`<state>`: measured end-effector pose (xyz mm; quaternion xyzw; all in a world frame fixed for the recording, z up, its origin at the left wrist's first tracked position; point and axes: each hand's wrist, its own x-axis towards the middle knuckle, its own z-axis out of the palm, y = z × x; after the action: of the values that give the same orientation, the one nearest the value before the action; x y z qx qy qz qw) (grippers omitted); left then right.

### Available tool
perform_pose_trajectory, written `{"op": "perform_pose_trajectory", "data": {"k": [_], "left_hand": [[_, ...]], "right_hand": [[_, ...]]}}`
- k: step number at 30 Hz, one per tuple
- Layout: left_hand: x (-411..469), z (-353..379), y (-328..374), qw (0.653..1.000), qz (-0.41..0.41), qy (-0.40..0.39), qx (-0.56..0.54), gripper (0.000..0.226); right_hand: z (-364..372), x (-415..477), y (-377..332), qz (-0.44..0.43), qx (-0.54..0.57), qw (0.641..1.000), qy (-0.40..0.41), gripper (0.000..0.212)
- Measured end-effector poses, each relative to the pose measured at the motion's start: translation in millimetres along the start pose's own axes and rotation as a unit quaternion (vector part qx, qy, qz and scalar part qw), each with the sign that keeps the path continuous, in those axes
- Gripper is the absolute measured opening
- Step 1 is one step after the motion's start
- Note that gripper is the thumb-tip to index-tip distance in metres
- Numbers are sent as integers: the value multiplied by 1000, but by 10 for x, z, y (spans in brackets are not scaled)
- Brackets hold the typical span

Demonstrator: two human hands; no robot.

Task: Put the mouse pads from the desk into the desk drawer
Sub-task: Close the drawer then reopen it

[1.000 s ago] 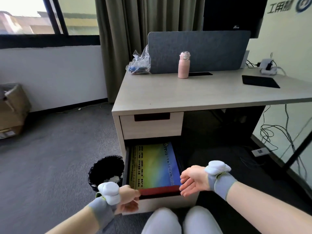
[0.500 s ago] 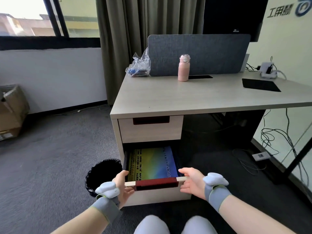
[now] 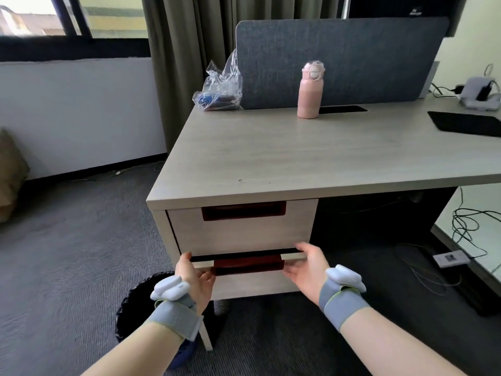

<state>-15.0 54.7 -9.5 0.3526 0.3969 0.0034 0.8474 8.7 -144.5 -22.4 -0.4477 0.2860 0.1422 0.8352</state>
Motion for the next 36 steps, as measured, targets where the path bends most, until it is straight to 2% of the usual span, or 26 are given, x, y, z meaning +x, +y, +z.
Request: {"op": "perform_pose_trajectory", "data": {"k": [3, 6, 8, 11, 13, 15, 17, 19, 22, 28, 30, 34, 36], "left_hand": [[187, 129, 41, 998, 7, -16, -55, 70], [200, 176, 86, 996, 9, -29, -86, 70], [203, 138, 97, 995, 10, -37, -91, 74], [177, 118, 181, 995, -10, -76, -58, 77], [96, 131, 179, 998, -13, -68, -9, 66], [-41, 157, 157, 996, -4, -57, 61, 49], [-237, 247, 154, 992, 0, -75, 98, 38], [-411, 384, 204, 988, -16, -112, 101, 24], [-655, 621, 329, 988, -1, -145, 60, 18], [-800, 707, 424, 988, -1, -157, -3, 16], [-847, 667, 428, 988, -5, -153, -11, 14], [-1171, 510, 360, 991, -3, -132, 13, 31], [-1318, 383, 296, 991, -10, -130, 34, 38]], "right_hand": [[89, 210, -91, -5, 7, 1000, -14, 24], [115, 326, -104, 13, -9, 999, -30, 46], [120, 346, -28, 24, -12, 999, -42, 40], [122, 316, 88, 25, -51, 998, -29, 8], [140, 254, 138, 22, -129, 991, 8, 4], [208, 98, 69, 4, -192, 981, 34, 10], [289, -83, -101, -21, -202, 979, 36, 3], [417, -215, -274, -42, -146, 988, 7, 15], [651, -505, -531, -58, -51, 996, -55, 22], [778, -715, -584, -4, 78, 989, -129, 12], [756, -785, -547, 0, 89, 987, -136, 9], [664, -1202, -563, 6, 70, 989, -128, 49], [595, -1390, -541, 18, 34, 992, -118, 61]]}}
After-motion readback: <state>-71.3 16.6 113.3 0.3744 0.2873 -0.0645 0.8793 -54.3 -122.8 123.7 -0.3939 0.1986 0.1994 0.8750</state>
